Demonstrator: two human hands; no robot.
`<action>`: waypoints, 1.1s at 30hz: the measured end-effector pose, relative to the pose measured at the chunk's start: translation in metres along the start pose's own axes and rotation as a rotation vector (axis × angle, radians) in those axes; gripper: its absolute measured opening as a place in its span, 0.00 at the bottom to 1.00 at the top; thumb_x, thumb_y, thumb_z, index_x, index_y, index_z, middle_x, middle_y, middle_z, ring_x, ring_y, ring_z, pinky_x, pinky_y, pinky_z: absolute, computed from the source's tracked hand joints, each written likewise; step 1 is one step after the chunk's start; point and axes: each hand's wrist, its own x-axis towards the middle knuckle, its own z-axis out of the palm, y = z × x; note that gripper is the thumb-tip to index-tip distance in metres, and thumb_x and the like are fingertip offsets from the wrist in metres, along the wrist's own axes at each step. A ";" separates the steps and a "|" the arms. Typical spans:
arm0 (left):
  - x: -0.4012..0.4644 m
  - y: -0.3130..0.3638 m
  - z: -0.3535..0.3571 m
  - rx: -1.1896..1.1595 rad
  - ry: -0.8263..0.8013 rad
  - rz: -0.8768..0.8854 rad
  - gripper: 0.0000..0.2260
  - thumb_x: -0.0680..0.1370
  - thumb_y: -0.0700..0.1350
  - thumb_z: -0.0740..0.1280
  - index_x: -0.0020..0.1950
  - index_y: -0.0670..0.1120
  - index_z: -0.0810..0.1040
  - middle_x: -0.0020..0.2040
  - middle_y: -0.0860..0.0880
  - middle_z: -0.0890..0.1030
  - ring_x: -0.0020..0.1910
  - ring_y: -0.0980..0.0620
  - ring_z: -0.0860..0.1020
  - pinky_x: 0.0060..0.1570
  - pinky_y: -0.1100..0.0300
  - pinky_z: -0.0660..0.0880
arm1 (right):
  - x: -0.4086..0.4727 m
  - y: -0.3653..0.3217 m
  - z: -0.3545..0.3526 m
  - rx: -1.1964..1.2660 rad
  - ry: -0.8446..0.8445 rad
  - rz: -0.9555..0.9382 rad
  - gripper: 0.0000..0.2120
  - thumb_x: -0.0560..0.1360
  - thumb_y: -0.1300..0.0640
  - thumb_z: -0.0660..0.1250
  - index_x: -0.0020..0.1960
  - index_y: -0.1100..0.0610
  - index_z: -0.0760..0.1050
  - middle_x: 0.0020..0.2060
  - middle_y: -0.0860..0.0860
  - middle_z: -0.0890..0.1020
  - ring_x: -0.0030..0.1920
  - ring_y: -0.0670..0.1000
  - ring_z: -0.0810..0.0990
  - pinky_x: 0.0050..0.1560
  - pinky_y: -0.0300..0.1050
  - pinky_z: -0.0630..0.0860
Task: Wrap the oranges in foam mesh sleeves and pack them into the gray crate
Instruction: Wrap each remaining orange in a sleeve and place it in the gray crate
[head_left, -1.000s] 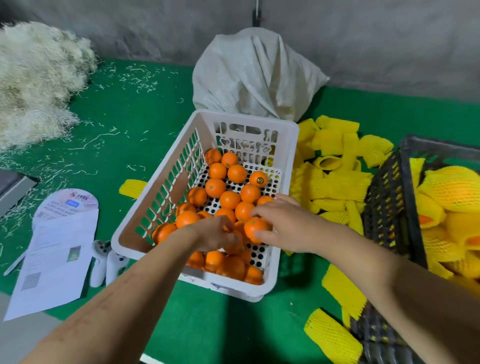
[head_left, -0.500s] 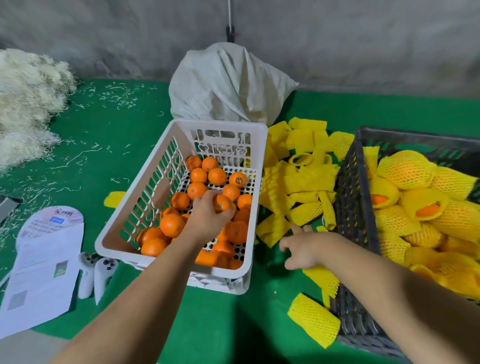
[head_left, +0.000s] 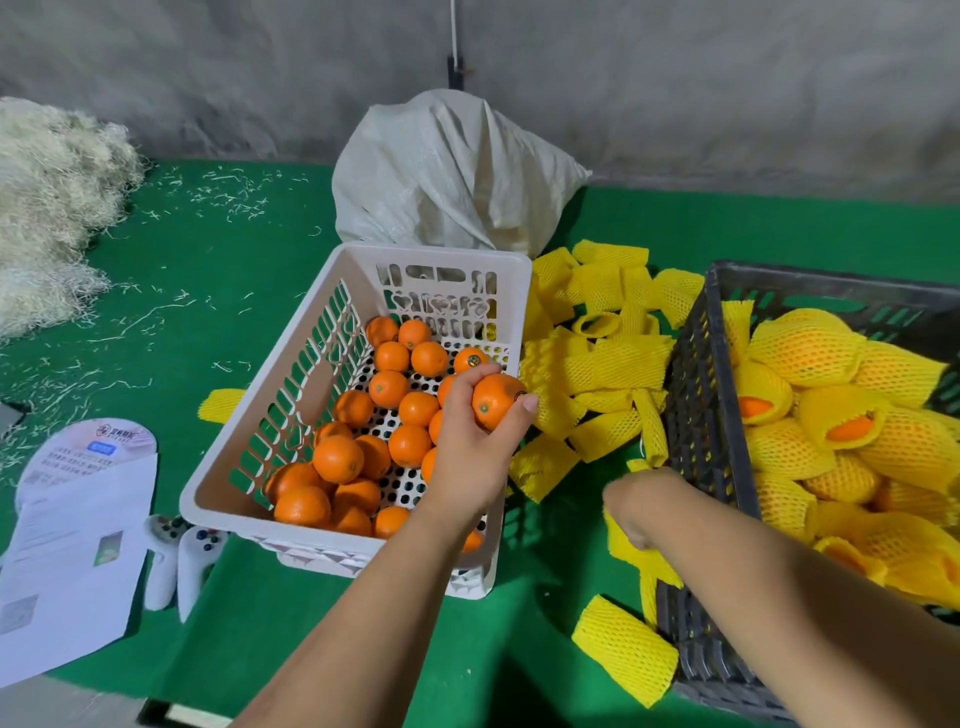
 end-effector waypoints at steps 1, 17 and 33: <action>-0.001 0.002 0.004 -0.024 -0.003 0.009 0.22 0.80 0.54 0.73 0.71 0.58 0.70 0.62 0.48 0.79 0.50 0.55 0.83 0.47 0.63 0.81 | -0.004 0.001 -0.003 0.088 0.137 -0.036 0.18 0.80 0.61 0.67 0.69 0.57 0.74 0.68 0.55 0.77 0.68 0.61 0.76 0.64 0.56 0.74; -0.001 0.000 0.021 -0.105 -0.076 -0.041 0.20 0.83 0.54 0.69 0.74 0.57 0.73 0.61 0.58 0.83 0.59 0.52 0.84 0.52 0.55 0.83 | -0.053 0.016 -0.013 2.355 0.360 -1.023 0.29 0.74 0.70 0.68 0.73 0.53 0.70 0.59 0.59 0.82 0.51 0.54 0.82 0.52 0.48 0.78; -0.011 0.000 0.035 -0.066 -0.264 -0.137 0.14 0.84 0.53 0.68 0.69 0.54 0.74 0.51 0.49 0.83 0.43 0.49 0.84 0.47 0.54 0.83 | -0.028 0.013 -0.013 1.473 1.147 -0.080 0.02 0.80 0.62 0.67 0.49 0.57 0.78 0.41 0.52 0.81 0.43 0.58 0.79 0.46 0.57 0.78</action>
